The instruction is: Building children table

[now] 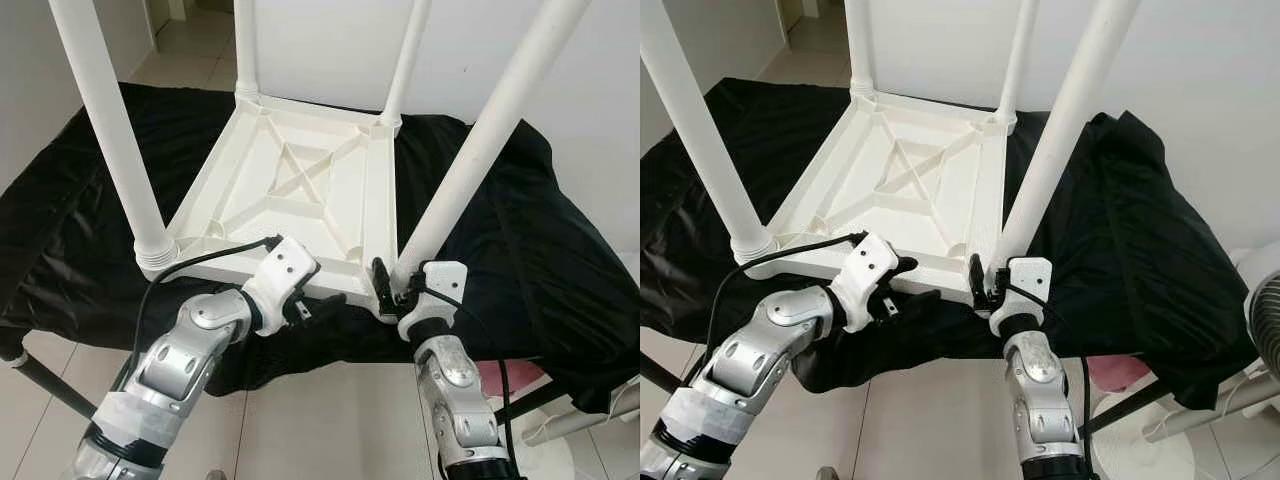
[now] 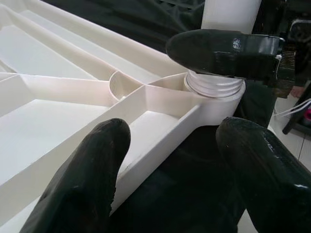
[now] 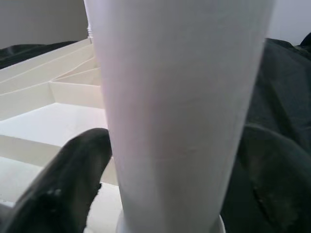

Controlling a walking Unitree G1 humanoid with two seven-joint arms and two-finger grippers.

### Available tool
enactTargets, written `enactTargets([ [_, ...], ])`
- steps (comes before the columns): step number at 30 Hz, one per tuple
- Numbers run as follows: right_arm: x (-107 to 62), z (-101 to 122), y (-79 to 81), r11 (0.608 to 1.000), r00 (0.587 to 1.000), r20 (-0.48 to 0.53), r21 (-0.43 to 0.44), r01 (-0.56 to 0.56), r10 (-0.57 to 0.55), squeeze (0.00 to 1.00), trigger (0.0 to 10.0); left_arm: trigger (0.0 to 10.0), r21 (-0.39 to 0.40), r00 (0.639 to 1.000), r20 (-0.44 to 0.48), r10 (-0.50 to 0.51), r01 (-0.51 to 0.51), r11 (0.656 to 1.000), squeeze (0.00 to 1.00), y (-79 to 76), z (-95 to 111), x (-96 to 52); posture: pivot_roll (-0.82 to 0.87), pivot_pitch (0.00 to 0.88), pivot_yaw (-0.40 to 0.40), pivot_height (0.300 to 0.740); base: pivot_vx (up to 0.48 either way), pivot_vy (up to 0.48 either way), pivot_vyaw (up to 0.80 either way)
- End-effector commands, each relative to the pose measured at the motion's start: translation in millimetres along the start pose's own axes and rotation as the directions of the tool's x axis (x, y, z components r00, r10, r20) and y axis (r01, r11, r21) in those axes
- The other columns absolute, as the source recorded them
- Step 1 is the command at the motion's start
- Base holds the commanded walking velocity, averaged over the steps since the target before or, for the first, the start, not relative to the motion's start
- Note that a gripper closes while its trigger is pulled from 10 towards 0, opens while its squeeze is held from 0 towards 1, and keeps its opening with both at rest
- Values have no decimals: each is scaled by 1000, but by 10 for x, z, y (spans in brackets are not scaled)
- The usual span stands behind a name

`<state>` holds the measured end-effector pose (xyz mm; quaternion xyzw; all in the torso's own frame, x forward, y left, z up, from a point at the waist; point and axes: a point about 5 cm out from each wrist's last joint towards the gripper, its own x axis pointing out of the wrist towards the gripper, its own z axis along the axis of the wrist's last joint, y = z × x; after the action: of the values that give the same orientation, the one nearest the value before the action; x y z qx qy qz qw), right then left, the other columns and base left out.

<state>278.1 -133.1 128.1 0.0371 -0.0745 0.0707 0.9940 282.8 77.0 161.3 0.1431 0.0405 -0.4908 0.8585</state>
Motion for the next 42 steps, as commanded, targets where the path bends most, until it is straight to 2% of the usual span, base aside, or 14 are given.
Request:
enactTargets([
  [1,-19,35,-42,999,999,11,-8,-38,38,1000,10000,10000,28,998,15,-66,66,997,0,-7,77,12,-25,45,-60,740,0,0,0],
  [3,-46,52,-75,997,997,14,-12,-76,76,1000,10000,10000,32,998,14,-58,58,998,0,25,74,3,-29,47,-58,740,0,0,0],
  [4,-59,62,-100,996,996,14,-2,-92,92,447,10000,10000,32,998,14,-56,56,998,0,27,73,4,-31,49,-58,740,0,0,0],
  [5,-59,62,-100,996,996,14,-2,-92,92,447,10000,10000,32,998,14,-56,56,998,0,27,73,4,-31,49,-58,740,0,0,0],
  [6,-63,75,-126,995,995,16,-3,-103,103,0,10000,10000,31,998,15,-56,55,998,0,27,77,3,-32,51,-60,740,0,0,0],
  [21,69,109,-344,918,920,-40,-68,-392,390,0,10000,10000,11,997,23,-68,67,998,0,-65,78,-70,0,41,-64,740,0,0,0],
  [25,222,41,-284,844,846,-101,-79,-531,523,0,10000,10000,10,997,22,-74,74,997,0,-85,63,-83,11,39,-48,740,0,0,0],
  [27,222,41,-284,844,846,-101,-79,-531,523,0,10000,10000,10,997,22,-74,74,997,0,-85,63,-83,11,39,-48,740,0,0,0],
  [28,302,-14,-229,804,805,-136,-82,-589,577,0,10000,10000,14,996,23,-85,85,996,0,-101,58,-76,12,33,-42,740,0,0,0],
  [29,302,-14,-229,804,805,-136,-82,-589,577,0,10000,10000,14,996,23,-85,85,996,0,-101,58,-76,12,33,-42,740,0,0,0],
  [30,340,-35,-214,800,802,-139,-80,-594,581,0,863,10000,12,996,20,-84,84,996,0,-103,52,-67,15,37,-39,740,0,0,0],
  [31,369,-51,-206,802,803,-141,-73,-592,579,0,0,10000,11,996,19,-84,84,996,0,-105,55,-60,18,36,-37,740,0,0,0],
  [41,361,-128,-202,806,802,-135,-33,-591,582,0,0,10000,5,997,21,-78,78,997,0,-128,62,-42,13,43,-50,740,0,0,0],
  [42,361,-120,-210,815,811,-125,-30,-578,571,0,8471,10000,3,997,21,-76,76,997,0,-133,55,-41,8,47,-56,740,0,0,0],
])
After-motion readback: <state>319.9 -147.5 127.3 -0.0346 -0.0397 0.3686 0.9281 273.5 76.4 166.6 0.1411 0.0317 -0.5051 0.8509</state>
